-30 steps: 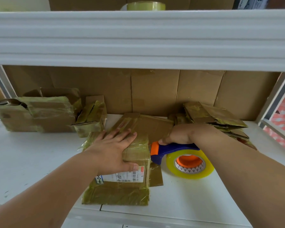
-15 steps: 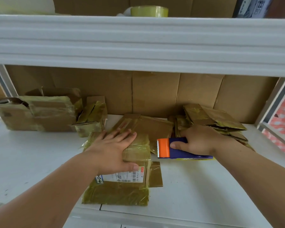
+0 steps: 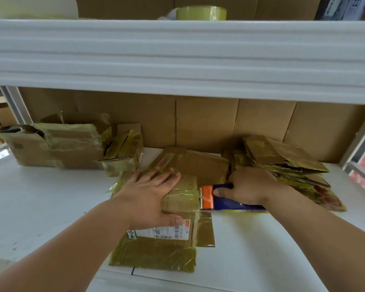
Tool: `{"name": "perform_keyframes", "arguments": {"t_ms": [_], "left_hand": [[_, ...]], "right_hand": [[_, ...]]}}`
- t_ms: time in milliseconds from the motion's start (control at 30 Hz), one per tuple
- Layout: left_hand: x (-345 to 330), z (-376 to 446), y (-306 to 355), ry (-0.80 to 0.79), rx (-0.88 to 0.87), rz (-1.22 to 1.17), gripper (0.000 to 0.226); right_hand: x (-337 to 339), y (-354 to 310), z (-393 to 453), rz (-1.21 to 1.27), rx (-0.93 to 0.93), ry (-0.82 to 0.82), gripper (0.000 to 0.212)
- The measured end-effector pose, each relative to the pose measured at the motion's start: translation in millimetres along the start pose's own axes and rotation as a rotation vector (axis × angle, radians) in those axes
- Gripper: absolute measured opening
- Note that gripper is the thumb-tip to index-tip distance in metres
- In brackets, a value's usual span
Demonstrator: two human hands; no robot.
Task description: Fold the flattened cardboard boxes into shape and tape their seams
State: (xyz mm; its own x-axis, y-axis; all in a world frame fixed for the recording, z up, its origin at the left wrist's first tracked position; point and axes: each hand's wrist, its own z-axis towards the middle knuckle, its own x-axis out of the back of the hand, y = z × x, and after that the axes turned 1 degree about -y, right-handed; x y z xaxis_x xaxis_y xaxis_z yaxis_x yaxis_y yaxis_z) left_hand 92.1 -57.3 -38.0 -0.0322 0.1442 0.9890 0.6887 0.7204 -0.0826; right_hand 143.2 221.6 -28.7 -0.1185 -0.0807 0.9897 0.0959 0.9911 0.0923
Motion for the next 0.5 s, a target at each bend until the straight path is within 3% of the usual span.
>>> {"name": "perform_keyframes", "arguments": {"t_ms": [133,267,500], "left_hand": [[3,0,1,-0.018,-0.021,-0.002,0.098],[9,-4,3,-0.044,-0.025,0.015,0.088],[13,-13,16,0.025,-0.068,0.075,0.071]], "right_hand": [[-16,9,-11,-0.112,-0.005,0.183,0.067],[-41,14,-24,-0.149,0.022,0.205,0.062],[-28,12,-47,-0.166,0.006,-0.124,0.052]]}}
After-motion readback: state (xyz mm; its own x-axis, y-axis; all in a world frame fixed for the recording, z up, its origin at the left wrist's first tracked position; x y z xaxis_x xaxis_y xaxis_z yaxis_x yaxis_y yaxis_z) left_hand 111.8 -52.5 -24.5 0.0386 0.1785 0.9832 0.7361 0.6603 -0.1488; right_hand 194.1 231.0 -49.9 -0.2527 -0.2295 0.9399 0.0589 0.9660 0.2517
